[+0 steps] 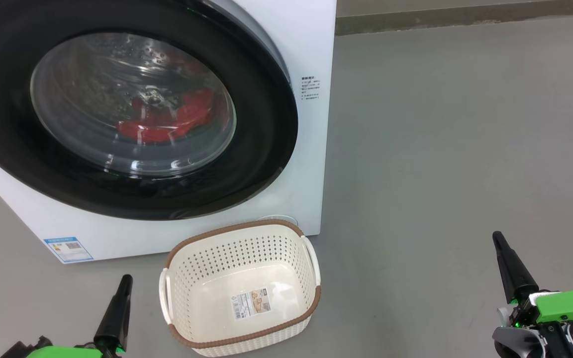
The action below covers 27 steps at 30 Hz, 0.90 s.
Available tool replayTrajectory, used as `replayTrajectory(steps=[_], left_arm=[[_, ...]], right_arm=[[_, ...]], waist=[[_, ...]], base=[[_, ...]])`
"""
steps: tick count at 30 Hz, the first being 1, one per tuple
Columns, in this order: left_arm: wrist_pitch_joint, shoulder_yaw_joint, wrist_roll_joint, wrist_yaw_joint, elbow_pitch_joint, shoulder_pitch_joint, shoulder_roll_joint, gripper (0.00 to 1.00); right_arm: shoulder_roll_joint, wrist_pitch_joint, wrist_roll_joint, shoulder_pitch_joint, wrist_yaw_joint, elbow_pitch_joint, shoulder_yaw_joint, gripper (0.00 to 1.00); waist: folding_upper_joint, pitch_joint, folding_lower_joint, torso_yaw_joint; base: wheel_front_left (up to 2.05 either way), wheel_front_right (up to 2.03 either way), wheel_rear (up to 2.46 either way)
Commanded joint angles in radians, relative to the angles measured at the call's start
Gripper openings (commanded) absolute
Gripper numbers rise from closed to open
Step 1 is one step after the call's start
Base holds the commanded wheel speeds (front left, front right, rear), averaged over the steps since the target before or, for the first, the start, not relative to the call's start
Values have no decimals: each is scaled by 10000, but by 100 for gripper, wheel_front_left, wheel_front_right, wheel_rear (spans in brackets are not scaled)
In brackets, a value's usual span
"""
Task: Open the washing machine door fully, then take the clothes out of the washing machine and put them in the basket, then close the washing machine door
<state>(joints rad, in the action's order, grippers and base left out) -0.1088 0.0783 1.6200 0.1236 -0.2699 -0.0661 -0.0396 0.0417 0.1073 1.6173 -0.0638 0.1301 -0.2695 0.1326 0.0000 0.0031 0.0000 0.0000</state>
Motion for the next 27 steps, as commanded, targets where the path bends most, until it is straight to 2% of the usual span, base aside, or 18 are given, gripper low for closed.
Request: replayTrajectory(steps=[1, 2, 3, 7, 8, 14, 27], left_arm=[[-53, 366, -123, 71, 249, -420, -107, 0], [-53, 366, -123, 71, 249, -420, -107, 0], [6, -11, 4, 0, -35, 9, 2, 100], [25, -80, 6, -9, -401, 206, 104, 100], [351, -301, -230, -2, -296, 79, 52, 100], [534, -336, -693, 2, -220, 13, 27, 100], [920, -475, -2663, 10, -34, -108, 34, 100]], right_arm=[[86, 68, -96, -442, 6, 247, -178, 0], [86, 68, -96, -442, 6, 247, -177, 0], [-6, -6, 3, 8, 2, -37, -5, 100], [-163, -28, 3, 260, 2, -417, -42, 100], [-43, -341, -301, 265, 2, -196, -149, 100], [83, -540, -815, 232, 2, -159, -274, 100], [198, -923, -2392, 136, 3, -67, -368, 100]], waist=[[0, 0, 0, 0], [0, 0, 0, 0], [0, 0, 0, 0], [0, 7, 0, -2], [0, 19, 1, 1], [0, 33, 1, -4], [0, 82, 0, -7]], base=[[0, 0, 0], [0, 0, 0], [0, 0, 0], [0, 0, 0], [0, 0, 0], [0, 0, 0], [0, 0, 0]])
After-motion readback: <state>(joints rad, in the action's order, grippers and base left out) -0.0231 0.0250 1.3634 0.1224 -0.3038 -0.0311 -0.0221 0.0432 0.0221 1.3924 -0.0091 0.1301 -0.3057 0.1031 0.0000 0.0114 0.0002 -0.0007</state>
